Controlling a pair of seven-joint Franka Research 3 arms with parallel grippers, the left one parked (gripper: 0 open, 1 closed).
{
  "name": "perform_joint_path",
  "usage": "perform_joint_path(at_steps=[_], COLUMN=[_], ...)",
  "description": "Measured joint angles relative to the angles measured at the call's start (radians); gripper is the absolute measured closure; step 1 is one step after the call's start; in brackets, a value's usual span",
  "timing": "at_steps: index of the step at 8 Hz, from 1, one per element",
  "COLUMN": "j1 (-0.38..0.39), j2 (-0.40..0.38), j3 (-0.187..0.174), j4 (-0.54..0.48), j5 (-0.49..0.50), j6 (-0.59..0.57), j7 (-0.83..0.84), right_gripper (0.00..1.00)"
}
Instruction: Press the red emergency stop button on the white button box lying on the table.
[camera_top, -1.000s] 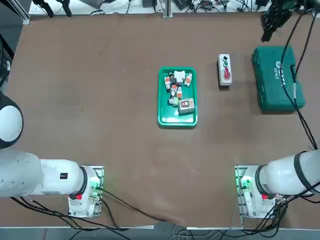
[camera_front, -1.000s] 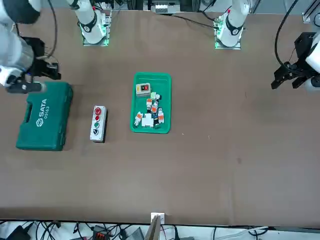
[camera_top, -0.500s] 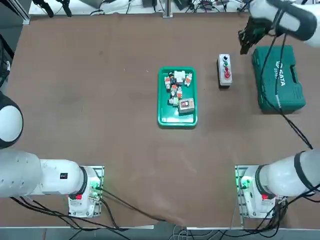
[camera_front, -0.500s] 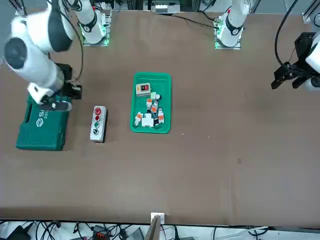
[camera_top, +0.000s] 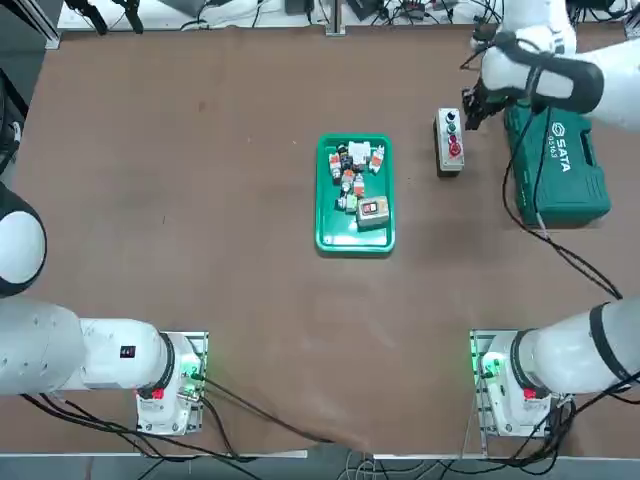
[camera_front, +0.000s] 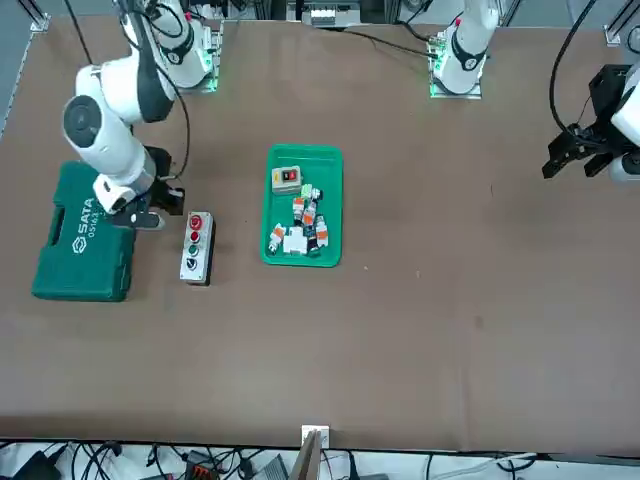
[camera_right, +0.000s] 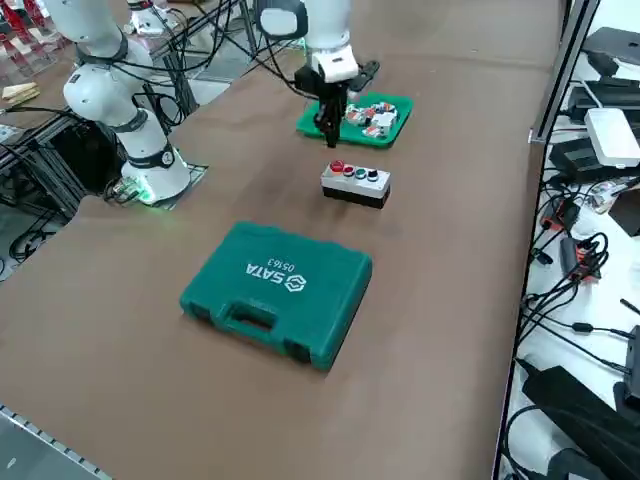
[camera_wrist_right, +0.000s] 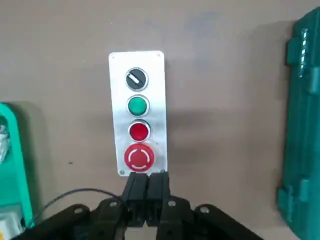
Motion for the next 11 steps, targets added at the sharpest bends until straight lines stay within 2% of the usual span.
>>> perform_joint_path(at_steps=[5,11], j1=[0.031,0.038], j2=[0.073,0.085], j3=[0.0,-0.001], j4=[-0.015,-0.079], j5=[0.0,0.0], j6=[0.094,0.197], j7=[0.048,0.062], right_gripper=[0.99,0.99])
